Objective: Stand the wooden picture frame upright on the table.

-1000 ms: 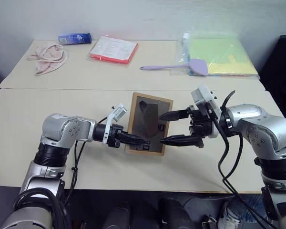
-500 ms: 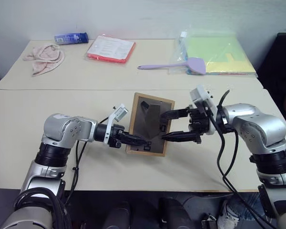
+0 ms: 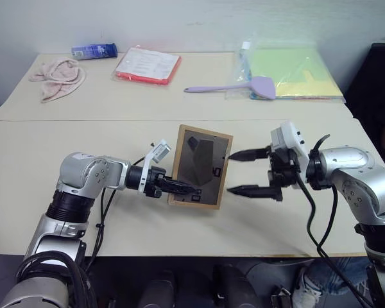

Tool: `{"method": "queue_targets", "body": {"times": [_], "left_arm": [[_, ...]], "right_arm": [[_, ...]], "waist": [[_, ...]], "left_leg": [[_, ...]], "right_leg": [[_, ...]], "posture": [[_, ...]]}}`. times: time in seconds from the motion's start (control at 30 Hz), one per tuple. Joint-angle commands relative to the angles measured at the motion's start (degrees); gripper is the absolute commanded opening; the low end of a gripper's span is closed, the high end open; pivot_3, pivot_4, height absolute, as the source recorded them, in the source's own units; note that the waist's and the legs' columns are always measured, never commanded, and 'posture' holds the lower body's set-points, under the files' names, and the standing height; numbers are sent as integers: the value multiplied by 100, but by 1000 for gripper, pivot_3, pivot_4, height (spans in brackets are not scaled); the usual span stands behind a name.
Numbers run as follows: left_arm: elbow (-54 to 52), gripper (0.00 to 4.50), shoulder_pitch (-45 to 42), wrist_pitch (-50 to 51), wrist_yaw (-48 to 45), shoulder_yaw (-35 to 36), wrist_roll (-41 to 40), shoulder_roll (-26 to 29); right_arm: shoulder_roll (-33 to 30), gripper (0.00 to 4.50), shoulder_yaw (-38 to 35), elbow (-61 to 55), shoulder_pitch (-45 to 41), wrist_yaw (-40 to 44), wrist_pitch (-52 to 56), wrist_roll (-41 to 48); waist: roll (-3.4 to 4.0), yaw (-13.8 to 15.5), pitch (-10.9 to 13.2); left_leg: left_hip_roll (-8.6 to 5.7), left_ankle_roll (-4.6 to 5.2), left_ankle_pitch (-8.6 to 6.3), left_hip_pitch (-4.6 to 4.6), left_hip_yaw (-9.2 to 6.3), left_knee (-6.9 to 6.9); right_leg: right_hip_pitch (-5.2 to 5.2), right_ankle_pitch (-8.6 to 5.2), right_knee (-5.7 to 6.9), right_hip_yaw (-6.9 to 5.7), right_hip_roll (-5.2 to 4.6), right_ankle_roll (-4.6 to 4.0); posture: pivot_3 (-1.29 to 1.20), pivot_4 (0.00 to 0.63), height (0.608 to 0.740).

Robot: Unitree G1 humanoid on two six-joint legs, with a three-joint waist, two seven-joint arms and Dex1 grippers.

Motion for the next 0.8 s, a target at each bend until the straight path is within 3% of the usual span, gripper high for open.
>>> {"method": "queue_targets", "body": {"times": [0.03, 0.2, 0.3, 0.43, 0.47, 0.53, 0.73, 0.8], "left_arm": [[-295, 1280, -74, 173, -192, 227, -293, 181], [-391, 1280, -181, 571, -229, 335, -562, 239], [-324, 1280, -258, 850, -183, 470, -741, 164], [-326, 1280, -312, 1082, -146, 561, -873, 125], [-320, 1280, -316, 1100, -115, 561, -872, 123], [-307, 1280, -314, 1137, -93, 566, -896, 123], [-369, 1280, -250, 1207, -61, 604, -923, 118], [-286, 1280, -276, 1214, -45, 653, -917, 116]], "right_arm": [[-216, 4500, -297, 461, 183, 205, -2732, -1114], [185, 4500, 2, 2745, -417, -1585, -9000, -4325], [893, 4500, -410, 3561, -948, -2839, -10791, -5889], [1670, 4500, -988, 3878, -1416, -4449, -11403, -7538], [1736, 4321, -1011, 3856, -1496, -4890, -11310, -7900], [1753, 3905, -924, 3864, -1627, -5685, -11067, -8427], [1364, 1962, -19, 3899, -1860, -7699, -10195, -9635], [1204, 1778, 255, 3796, -1865, -8187, -10115, -9801]], "waist": [[-1, 7, 0], [-1, -44, 0], [-3, -103, 2], [-2, -189, 1], [-2, -196, 1], [-2, -204, 1], [-1, -203, 1], [-1, -206, 1]], "left_leg": [[0, 0, 0, -2, 0, -1], [-2, 0, 1, 7, 15, 1], [0, -7, 5, 6, 54, -6], [3, -15, 10, 0, 57, -5], [2, -15, 10, 1, 57, -6], [2, -17, 11, 1, 54, -5], [1, -21, 13, 2, 53, -4], [1, -22, 13, 3, 53, -5]], "right_leg": [[0, 0, 0, -1, 1, 0], [-1, 0, 4, 8, 4, 1], [-47, 0, 25, 15, 17, 1], [-71, 0, 68, 22, 30, 1], [-74, -1, 70, 26, 32, 0], [-78, -1, 72, 29, 46, -1], [-80, -2, 77, 40, 80, -3], [-83, -3, 79, 43, 82, -5]], "posture": [[0, 150, 740], [0, 150, 740], [0, 150, 740], [0, 150, 740], [0, 150, 740], [0, 150, 740], [0, 150, 740], [0, 150, 740]]}}
